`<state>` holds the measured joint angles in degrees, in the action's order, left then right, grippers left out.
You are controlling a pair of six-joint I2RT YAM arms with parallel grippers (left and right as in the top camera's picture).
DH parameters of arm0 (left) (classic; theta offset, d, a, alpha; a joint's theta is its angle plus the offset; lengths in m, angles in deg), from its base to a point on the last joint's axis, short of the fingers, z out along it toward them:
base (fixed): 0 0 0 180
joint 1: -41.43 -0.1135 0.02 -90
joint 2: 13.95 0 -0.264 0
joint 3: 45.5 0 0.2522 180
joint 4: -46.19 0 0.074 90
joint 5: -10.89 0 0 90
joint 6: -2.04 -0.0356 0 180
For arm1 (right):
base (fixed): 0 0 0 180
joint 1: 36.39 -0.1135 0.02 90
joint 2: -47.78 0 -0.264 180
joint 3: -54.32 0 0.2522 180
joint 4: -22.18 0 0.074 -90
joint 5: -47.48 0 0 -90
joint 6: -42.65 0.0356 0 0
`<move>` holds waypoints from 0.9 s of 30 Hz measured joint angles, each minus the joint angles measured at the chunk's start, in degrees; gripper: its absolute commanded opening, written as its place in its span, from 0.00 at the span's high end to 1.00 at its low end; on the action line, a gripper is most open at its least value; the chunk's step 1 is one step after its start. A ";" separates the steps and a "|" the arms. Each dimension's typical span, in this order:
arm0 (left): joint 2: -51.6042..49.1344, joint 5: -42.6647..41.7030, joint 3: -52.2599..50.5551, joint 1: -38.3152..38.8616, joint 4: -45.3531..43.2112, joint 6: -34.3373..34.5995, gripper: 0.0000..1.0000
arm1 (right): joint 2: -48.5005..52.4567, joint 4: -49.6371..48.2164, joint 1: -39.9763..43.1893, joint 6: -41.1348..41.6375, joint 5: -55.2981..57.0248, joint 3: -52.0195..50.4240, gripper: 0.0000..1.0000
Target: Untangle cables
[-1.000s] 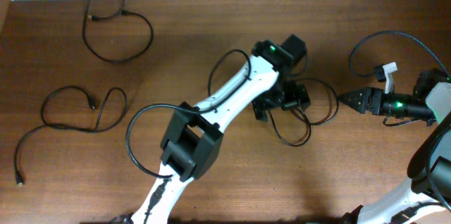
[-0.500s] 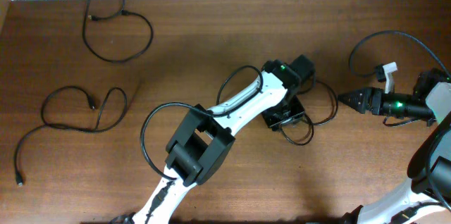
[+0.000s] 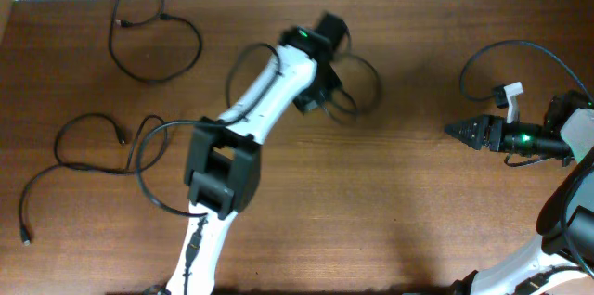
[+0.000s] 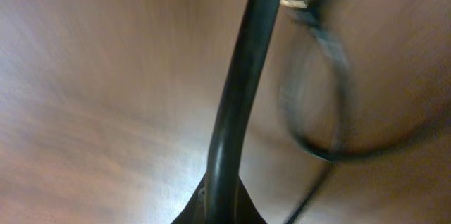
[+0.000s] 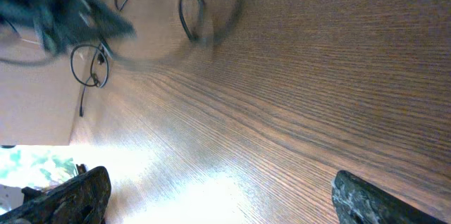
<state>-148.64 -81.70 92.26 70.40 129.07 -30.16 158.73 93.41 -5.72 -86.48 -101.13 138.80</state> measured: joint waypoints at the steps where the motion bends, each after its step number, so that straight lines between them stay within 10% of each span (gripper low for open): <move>1: 0.00 1.22 2.03 -0.98 0.31 -0.98 1.00 | 0.00 0.07 0.00 -0.02 0.00 0.00 0.01; 17: 0.00 15.32 16.98 -16.70 5.86 -5.35 0.98 | 0.00 0.15 0.00 -0.04 -0.02 0.00 0.01; 24: 0.00 17.68 16.52 -16.22 6.56 -5.86 0.00 | 0.00 0.39 0.00 -0.02 0.00 0.00 0.01; 27: 0.00 18.12 16.09 -16.24 6.73 -5.92 0.01 | 0.00 0.37 0.00 -0.02 0.00 0.00 0.01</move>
<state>-148.64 -63.58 108.35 54.16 135.80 -36.09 158.73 93.78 -5.72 -86.50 -101.13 138.80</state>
